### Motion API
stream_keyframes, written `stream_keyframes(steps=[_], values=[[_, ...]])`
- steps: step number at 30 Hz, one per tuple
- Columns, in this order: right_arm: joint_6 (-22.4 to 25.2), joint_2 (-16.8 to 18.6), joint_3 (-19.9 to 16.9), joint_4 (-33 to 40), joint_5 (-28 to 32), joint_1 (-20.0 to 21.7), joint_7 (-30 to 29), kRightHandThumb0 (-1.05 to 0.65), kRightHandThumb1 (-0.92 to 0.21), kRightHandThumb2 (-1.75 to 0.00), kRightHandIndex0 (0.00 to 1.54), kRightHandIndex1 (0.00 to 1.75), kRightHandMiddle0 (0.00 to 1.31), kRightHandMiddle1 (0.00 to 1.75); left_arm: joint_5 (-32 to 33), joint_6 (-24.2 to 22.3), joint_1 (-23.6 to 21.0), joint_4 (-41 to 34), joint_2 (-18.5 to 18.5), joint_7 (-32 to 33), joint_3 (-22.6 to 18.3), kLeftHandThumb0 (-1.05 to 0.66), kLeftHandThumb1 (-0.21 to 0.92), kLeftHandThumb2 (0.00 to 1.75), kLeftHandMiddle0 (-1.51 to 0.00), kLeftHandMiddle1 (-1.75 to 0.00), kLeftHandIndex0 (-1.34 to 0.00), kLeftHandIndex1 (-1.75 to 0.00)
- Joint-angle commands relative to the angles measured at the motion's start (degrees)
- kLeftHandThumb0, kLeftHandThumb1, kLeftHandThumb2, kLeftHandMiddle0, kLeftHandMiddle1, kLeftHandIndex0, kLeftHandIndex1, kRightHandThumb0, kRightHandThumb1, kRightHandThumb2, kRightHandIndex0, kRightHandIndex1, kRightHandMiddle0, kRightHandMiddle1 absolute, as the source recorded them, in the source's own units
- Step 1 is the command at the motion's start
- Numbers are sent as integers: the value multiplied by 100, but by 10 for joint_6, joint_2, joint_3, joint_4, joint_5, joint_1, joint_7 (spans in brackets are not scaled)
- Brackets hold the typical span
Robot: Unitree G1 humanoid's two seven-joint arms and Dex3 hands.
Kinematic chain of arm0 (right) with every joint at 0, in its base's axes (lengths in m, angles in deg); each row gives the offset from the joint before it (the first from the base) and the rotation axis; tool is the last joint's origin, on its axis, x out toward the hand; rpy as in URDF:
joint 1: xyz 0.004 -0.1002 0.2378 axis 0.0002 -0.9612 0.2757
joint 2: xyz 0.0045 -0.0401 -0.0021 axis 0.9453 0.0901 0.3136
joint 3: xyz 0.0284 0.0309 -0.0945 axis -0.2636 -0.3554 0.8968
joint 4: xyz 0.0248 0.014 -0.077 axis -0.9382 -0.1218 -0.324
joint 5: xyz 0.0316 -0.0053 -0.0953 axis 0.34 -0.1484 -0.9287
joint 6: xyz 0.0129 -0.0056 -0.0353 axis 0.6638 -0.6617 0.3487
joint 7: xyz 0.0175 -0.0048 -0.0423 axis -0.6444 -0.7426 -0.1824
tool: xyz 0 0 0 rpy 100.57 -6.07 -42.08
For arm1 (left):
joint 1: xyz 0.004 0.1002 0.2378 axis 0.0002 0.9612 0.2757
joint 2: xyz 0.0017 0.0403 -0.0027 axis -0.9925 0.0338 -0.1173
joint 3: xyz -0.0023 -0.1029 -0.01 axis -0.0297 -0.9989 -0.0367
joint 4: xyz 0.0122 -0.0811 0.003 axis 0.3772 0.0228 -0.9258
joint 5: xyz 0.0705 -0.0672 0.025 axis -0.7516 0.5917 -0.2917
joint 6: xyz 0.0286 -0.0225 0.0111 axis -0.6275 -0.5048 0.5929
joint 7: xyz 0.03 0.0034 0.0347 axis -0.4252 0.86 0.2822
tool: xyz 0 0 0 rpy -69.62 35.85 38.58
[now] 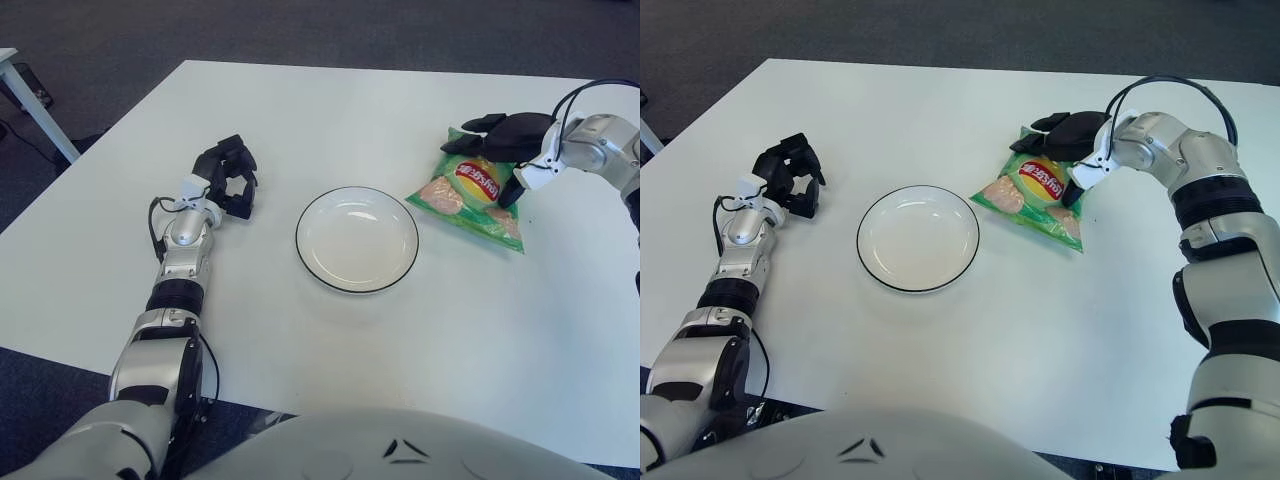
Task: Put the snack into the plate.
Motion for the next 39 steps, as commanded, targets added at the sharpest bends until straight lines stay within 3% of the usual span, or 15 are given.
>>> stream_keyframes(steps=[1,4,8,18,39], values=[[-14,-16,34,-25,-82,45,-123,-91,-68,-10,0,0,0,3,-11,6,88,45,28,-1,13,-2,-13,175,-91,-175,-87,-152],[-6,-17,48,-37,-113,52,-183,-91,-69,-11,0,0,0,1,-11,5,86,49,26,0,12,-2,-16,175,-95,-175,-90,-145],[24,-19,58,-52,-146,53,-277,-97,-73,-15,0,0,0,0,-12,2,82,56,23,3,11,-1,-8,175,-82,-175,-80,-168],[67,-14,86,-91,-187,60,-419,-105,-78,-17,0,0,0,0,-17,4,79,66,17,8,10,-1,-7,175,-79,-175,-78,-174],[34,-22,120,-130,-192,90,-532,-105,-84,-17,0,0,0,0,-18,10,79,71,14,9,14,-1,-7,175,-79,-175,-78,-175]])
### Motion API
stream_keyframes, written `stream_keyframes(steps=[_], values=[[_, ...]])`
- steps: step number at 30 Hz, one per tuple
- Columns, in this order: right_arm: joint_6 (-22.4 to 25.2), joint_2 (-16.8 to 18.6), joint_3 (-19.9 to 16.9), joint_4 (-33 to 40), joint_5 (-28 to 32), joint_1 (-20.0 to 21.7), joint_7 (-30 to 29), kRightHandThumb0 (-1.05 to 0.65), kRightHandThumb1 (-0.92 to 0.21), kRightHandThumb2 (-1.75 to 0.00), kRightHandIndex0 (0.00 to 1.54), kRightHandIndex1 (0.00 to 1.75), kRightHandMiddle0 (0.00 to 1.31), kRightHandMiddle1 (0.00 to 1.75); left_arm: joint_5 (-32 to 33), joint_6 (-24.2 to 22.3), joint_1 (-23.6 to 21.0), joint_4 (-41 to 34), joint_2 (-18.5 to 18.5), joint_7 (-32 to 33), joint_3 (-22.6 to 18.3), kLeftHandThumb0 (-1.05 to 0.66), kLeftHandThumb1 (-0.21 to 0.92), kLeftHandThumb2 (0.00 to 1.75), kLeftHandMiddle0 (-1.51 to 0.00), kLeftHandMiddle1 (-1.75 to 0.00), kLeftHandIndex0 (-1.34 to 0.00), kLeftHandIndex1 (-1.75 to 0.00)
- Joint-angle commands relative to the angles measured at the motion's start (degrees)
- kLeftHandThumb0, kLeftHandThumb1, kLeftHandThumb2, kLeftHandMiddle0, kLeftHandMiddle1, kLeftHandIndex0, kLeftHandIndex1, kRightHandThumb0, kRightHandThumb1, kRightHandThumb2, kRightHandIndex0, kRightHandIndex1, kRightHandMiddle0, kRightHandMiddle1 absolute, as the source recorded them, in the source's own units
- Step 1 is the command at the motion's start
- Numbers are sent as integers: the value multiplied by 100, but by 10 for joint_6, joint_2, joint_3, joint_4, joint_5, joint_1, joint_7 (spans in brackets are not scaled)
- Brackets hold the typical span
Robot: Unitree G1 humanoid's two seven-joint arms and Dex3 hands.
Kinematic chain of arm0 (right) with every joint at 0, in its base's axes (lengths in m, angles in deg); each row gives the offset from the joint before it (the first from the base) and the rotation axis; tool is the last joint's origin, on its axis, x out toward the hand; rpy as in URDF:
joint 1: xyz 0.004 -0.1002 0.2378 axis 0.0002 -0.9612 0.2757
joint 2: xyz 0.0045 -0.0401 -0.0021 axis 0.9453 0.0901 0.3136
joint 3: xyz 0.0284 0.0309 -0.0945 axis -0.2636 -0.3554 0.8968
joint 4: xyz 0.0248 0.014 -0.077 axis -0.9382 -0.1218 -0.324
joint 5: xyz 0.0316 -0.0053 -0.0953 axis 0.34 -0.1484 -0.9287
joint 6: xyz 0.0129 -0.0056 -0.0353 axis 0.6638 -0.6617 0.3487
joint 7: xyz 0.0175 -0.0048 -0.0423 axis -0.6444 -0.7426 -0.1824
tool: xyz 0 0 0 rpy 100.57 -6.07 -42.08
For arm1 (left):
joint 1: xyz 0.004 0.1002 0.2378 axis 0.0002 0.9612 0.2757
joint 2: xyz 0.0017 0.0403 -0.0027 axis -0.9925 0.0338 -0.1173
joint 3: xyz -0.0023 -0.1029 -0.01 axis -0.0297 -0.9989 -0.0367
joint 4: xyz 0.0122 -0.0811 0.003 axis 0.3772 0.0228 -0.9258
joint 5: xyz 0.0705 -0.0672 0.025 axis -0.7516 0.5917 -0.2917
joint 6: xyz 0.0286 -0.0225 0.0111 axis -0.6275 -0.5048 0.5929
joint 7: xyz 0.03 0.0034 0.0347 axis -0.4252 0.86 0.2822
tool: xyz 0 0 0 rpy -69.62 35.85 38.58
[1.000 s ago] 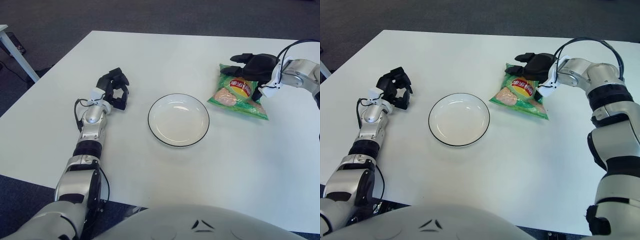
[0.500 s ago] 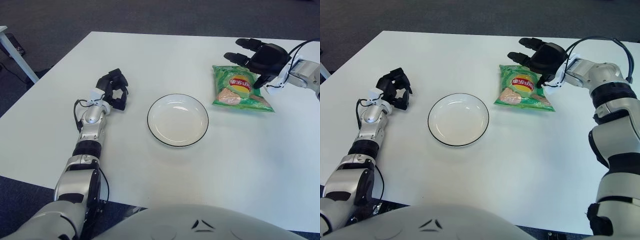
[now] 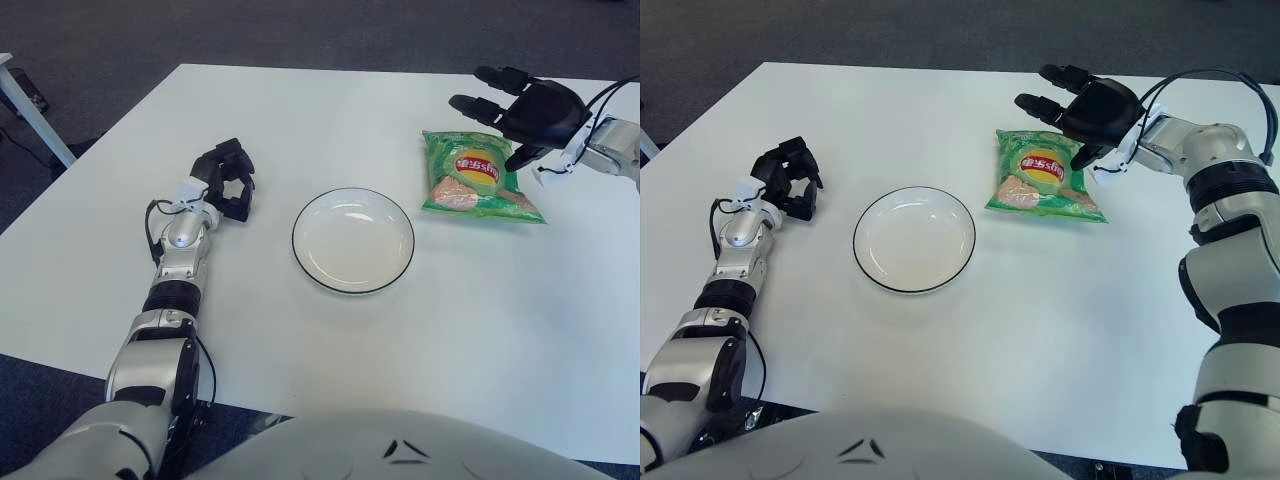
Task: Put the snack into the plate.
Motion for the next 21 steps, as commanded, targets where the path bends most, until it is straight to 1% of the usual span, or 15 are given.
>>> stream_keyframes(steps=[1,7,8,10,12,14,17,21], values=[[-10,-8,16,-7,-16,19,-20,-105,-84,-17,0,0,0,0,-16,7,80,53,24,8,11,-1,-7,175,-79,-175,-78,-175],[-28,-4,22,-17,-2,19,12,-105,-85,-17,0,0,0,0,-22,11,80,56,23,20,12,-1,-7,175,-78,-175,-78,-175],[-30,-4,22,-18,0,18,16,-105,-85,-16,0,0,0,0,-22,10,81,55,23,20,12,-1,-10,175,-85,-175,-82,-163],[-37,-1,21,-22,7,16,28,-105,-85,-16,0,0,0,0,-20,7,85,46,25,17,13,-2,-13,175,-91,-175,-87,-153],[-48,1,23,-28,10,14,40,-105,-87,-17,0,0,0,0,-15,4,88,38,27,10,13,-1,-9,175,-83,-175,-81,-166],[-50,4,28,-32,8,12,42,-105,-87,-16,0,0,0,0,-13,5,89,35,27,8,13,-1,-8,175,-81,-175,-80,-170],[-49,18,42,-39,-2,8,49,-105,-87,-16,0,0,0,0,-16,10,87,40,28,11,14,-1,-7,175,-79,-175,-78,-173],[-48,28,53,-47,-4,7,54,-105,-86,-14,0,0,0,0,-18,12,89,36,29,13,16,-1,-7,175,-79,-175,-78,-174]])
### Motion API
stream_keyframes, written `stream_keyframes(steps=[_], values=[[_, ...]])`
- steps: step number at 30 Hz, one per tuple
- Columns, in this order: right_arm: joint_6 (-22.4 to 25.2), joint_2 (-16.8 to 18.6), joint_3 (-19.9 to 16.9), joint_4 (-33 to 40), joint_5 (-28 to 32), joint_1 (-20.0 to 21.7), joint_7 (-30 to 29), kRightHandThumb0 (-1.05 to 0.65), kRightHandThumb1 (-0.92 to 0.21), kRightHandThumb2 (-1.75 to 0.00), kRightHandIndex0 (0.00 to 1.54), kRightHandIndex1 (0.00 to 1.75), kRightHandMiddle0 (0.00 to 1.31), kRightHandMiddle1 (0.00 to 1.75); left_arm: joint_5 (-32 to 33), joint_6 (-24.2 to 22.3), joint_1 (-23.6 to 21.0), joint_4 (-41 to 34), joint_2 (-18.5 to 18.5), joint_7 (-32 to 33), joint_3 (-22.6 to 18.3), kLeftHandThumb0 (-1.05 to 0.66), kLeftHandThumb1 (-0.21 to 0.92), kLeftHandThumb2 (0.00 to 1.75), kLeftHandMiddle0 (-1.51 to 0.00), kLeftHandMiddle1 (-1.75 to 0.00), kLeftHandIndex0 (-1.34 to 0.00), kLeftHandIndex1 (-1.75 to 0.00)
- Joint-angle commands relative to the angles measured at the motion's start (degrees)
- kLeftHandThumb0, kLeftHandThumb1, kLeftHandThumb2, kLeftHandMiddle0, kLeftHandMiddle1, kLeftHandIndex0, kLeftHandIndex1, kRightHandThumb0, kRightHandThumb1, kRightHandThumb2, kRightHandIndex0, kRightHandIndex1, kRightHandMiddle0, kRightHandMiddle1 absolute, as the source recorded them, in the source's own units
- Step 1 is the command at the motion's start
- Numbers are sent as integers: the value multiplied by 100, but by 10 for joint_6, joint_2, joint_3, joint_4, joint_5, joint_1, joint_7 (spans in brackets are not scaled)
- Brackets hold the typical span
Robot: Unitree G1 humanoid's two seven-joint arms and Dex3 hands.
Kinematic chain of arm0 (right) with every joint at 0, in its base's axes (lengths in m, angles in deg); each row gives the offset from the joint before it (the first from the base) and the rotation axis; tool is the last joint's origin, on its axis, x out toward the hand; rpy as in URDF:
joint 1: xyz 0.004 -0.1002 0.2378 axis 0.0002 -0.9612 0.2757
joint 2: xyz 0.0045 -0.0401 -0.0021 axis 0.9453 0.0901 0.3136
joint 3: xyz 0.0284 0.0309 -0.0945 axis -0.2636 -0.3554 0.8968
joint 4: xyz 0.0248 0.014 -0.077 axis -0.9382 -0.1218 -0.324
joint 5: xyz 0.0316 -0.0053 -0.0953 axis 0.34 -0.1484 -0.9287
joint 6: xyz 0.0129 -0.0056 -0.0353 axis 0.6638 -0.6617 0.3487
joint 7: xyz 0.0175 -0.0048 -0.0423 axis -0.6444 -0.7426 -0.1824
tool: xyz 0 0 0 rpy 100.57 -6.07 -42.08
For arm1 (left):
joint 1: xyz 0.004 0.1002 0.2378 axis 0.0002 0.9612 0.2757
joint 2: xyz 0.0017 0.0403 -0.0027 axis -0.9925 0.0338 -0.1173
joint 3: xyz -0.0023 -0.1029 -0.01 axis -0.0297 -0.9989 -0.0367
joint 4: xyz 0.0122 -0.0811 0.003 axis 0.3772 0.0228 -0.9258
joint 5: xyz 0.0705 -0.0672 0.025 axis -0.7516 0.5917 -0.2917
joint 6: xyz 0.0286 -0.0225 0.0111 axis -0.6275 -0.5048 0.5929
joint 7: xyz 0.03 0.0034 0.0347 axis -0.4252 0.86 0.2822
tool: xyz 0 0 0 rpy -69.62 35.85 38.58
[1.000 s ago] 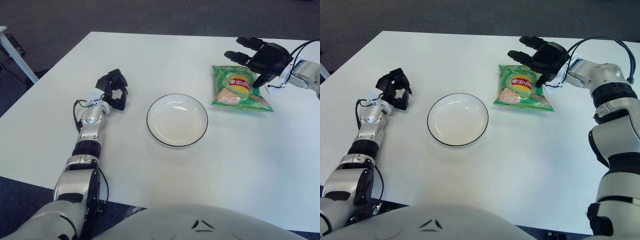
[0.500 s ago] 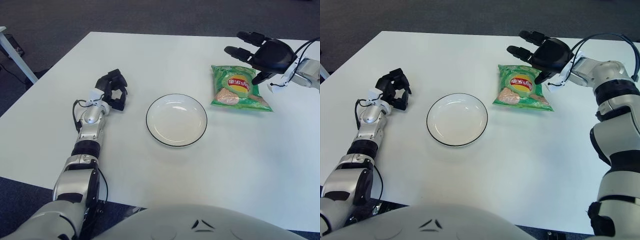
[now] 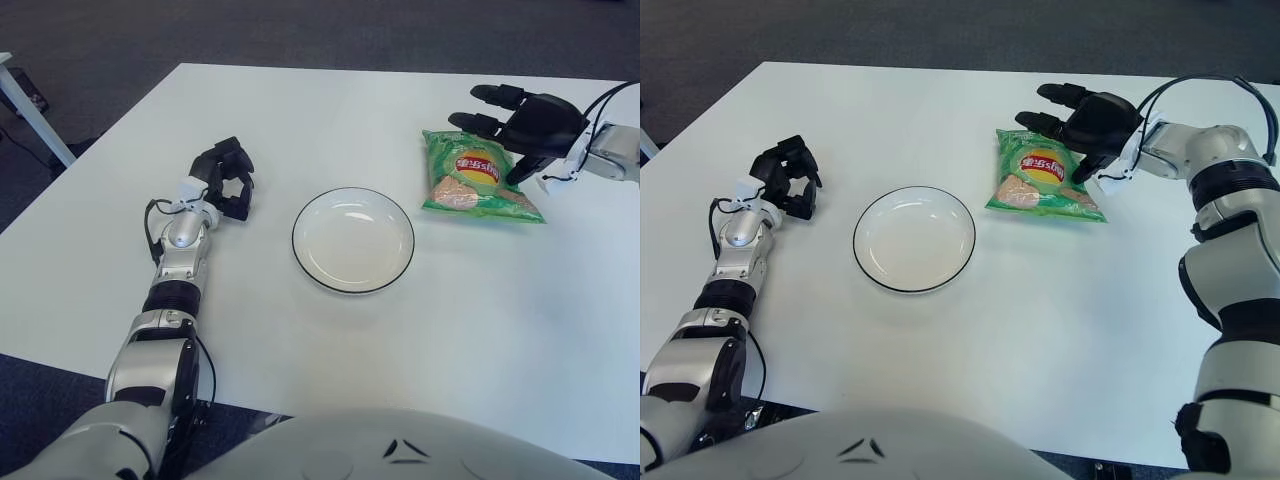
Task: Put the snack into the plate.
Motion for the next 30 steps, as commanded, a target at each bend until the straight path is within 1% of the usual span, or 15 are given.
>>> stream_keyframes(steps=[1,7,14,21,24,30], values=[[-5,19,15,-9,-5,1,9,-105,-85,-14,0,0,0,0,-16,8,87,42,29,3,15,-1,-7,175,-79,-175,-78,-174],[-10,24,27,-11,-6,5,15,-105,-84,-12,0,0,0,0,-16,5,90,37,27,4,15,-1,-7,175,-78,-175,-78,-175],[-31,29,33,-16,3,8,49,-105,-84,-12,0,0,0,0,-15,1,93,26,32,5,17,-1,-7,175,-78,-175,-78,-175],[-32,40,37,-28,10,-1,79,-102,-81,-11,0,0,1,1,-11,-2,95,19,33,0,19,-1,-7,175,-78,-175,-78,-175],[-32,45,42,-32,8,-2,86,-100,-80,-10,0,0,3,2,-11,3,95,27,27,-2,17,-1,-7,175,-78,-175,-78,-175],[-43,59,41,-35,22,-12,122,-94,-74,-16,0,0,0,28,-22,10,92,34,27,12,20,-1,-7,175,-78,-175,-78,-175]])
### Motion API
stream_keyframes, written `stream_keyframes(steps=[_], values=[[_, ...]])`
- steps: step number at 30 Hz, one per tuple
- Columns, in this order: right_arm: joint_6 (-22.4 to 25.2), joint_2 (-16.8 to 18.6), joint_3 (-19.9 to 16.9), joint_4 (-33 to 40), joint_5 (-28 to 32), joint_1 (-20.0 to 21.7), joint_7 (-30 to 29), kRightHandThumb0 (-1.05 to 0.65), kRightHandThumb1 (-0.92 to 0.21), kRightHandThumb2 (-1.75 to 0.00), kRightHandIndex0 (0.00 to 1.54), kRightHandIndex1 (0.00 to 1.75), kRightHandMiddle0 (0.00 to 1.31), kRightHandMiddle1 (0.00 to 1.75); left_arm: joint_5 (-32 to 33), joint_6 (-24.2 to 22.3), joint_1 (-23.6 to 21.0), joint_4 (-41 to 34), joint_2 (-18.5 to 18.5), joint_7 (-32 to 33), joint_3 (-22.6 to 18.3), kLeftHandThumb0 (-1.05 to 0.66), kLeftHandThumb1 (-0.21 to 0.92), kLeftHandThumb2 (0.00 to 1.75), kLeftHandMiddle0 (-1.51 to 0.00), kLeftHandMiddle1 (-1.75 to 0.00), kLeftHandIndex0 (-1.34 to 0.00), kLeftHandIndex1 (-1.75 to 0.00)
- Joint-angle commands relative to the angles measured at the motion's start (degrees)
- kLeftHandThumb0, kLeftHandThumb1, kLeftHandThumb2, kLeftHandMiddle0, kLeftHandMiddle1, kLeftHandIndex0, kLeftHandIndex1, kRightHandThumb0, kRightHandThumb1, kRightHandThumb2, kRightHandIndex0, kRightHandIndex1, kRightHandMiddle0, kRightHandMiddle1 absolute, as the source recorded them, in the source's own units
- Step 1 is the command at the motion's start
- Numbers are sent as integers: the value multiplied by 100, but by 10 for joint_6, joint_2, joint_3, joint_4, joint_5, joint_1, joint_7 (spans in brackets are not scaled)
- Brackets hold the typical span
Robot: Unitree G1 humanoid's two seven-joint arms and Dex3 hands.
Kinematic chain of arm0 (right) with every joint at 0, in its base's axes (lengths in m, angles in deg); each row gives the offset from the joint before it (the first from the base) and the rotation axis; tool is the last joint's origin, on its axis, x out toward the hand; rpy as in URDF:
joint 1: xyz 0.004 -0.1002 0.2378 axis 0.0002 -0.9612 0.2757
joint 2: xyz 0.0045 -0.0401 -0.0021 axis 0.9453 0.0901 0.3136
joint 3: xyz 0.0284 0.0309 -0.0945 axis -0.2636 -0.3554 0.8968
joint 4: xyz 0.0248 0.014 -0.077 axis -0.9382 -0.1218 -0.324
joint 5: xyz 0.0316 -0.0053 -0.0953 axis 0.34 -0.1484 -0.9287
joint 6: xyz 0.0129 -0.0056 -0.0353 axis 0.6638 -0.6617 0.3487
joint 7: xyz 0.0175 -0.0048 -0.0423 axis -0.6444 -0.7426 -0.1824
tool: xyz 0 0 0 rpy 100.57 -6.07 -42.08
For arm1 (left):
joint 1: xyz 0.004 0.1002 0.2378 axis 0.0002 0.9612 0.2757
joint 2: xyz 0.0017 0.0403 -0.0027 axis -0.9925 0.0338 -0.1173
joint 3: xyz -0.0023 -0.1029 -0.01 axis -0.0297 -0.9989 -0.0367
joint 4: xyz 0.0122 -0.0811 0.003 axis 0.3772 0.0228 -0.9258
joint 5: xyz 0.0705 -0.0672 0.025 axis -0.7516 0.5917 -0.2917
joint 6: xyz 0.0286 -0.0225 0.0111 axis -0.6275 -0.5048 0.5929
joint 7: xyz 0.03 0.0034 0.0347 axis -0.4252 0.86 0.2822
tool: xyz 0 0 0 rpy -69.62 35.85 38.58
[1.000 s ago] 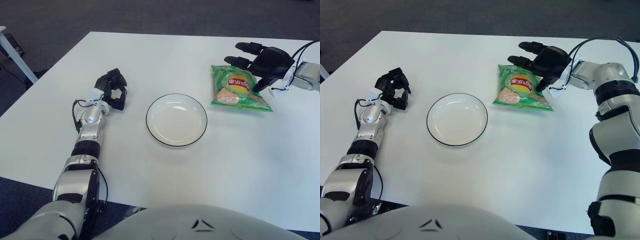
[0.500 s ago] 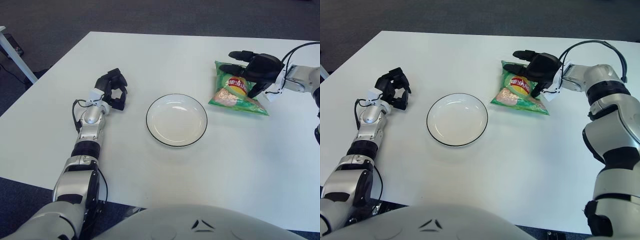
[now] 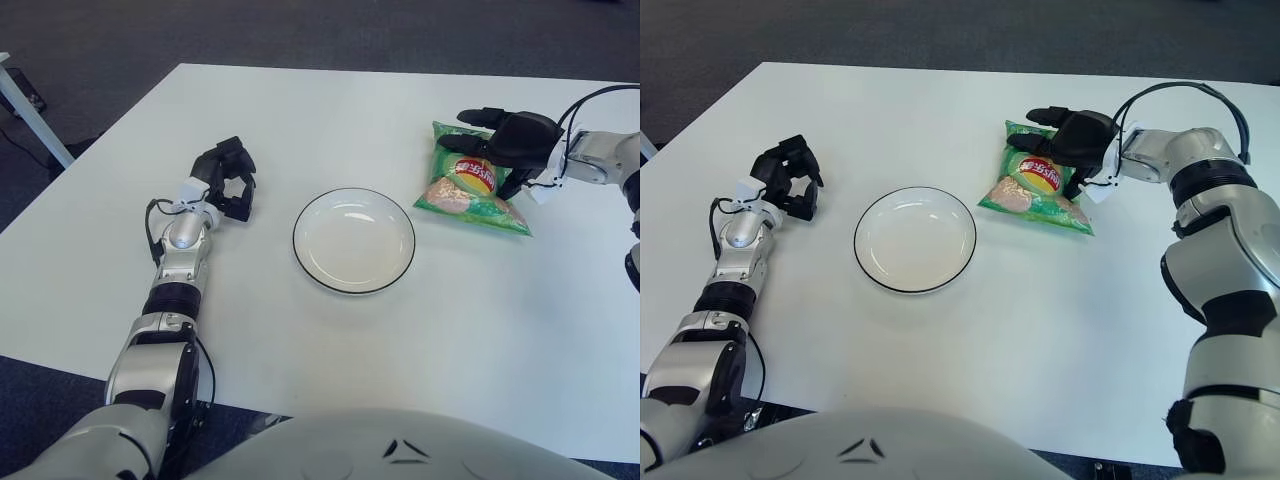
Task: Put the snack into the plate.
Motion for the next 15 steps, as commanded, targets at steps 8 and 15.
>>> stream_keyframes(steps=[8,15], values=[[-37,32,9,-7,33,-30,70,-67,-34,-82,1,53,0,109,-22,8,83,51,32,11,14,-1,-7,175,-78,-175,-78,-175],[-33,35,13,-6,44,-31,89,-38,-41,-105,13,147,40,166,-19,7,85,45,34,6,13,-1,-7,175,-78,-175,-78,-175]])
